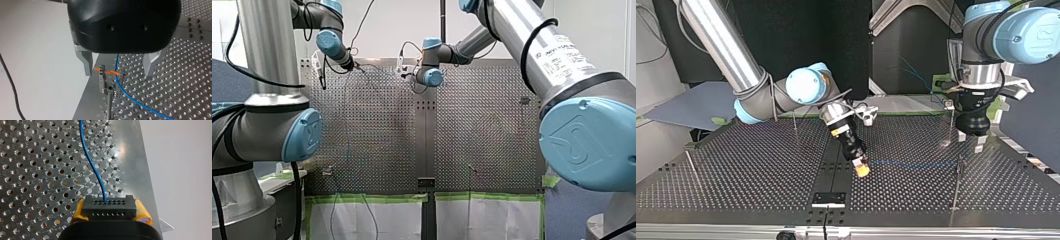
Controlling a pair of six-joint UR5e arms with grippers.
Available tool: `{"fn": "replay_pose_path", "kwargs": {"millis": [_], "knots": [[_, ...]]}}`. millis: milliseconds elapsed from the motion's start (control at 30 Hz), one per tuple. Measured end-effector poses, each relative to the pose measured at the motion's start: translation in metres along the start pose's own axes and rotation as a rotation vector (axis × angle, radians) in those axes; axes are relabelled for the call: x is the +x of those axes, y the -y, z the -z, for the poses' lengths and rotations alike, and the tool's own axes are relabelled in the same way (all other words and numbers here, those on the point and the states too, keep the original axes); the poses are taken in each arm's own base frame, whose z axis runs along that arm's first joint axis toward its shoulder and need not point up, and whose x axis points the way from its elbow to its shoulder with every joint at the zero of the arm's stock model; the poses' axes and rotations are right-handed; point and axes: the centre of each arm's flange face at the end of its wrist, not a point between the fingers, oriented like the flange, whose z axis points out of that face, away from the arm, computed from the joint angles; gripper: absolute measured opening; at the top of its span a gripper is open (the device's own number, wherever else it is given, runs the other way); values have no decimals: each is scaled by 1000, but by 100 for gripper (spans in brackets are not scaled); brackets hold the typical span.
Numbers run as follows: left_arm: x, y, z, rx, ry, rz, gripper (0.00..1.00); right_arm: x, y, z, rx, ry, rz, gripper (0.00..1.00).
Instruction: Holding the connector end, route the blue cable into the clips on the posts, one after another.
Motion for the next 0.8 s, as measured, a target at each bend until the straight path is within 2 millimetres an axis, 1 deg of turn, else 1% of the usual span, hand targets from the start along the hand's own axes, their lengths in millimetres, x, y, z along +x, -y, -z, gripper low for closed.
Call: {"fn": "replay_pose_path", "kwargs": {"millis": [500, 800], "knots": [[-1, 6, 2, 26, 6, -144, 100, -3, -1, 0, -3, 2, -1, 0], [0, 7, 2, 33, 3, -159, 100, -4, -2, 0, -4, 3, -1, 0]]}}
